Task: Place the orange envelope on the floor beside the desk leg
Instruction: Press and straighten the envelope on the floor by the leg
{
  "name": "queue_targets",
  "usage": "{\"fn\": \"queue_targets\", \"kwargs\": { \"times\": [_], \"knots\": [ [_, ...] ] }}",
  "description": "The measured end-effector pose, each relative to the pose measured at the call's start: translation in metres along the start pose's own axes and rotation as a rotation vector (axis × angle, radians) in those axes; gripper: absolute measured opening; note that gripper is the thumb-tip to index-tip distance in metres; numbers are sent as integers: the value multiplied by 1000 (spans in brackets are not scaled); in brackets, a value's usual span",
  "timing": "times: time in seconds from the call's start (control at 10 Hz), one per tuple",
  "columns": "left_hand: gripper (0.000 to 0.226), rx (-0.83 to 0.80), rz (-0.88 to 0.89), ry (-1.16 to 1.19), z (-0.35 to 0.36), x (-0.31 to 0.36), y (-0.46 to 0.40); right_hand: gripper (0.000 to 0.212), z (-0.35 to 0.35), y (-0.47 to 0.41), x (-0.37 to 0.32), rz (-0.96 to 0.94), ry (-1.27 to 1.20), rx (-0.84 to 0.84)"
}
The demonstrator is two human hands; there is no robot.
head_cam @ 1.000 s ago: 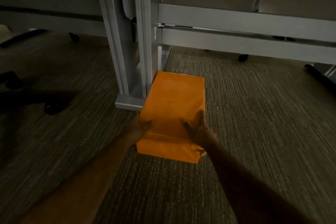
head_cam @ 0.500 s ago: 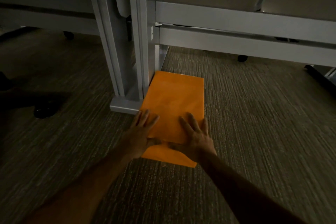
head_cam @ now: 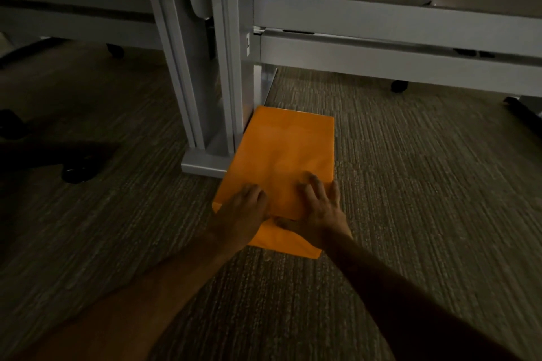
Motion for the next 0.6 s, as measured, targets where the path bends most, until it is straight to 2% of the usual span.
{"fn": "queue_targets", "kwargs": {
  "times": [0.1, 0.2, 0.3, 0.4, 0.5, 0.6],
  "knots": [
    [23, -108, -80, 5, 0, -1, -3, 125, -1, -7, -2, -12, 88, -82],
    [19, -113, -108, -40, -6, 4, -5, 121, -7, -6, -9, -5, 188, -107],
    [17, -125, -109, -183, -15, 16, -2, 104, -12, 10, -23, -2, 292, -24],
    [15, -125, -103, -199, -14, 17, -2, 93, -12, 15, -30, 5, 305, -53],
    [30, -229, -162, -127, -18, 18, -7, 86, -32, 24, -34, -1, 96, -278],
    [64, -386, -252, -14, -18, 25, 1, 85, -50, 49, -23, 3, -93, -393]
  ]
}}
Point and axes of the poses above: each hand's wrist, its own y-axis away from the middle knuckle, its own z-axis out of the palm, x = y × z, the point moved 4 cm from there along -y, towards the middle knuckle, and after that the axes turned 3 degrees about x, right-handed, at the moved point
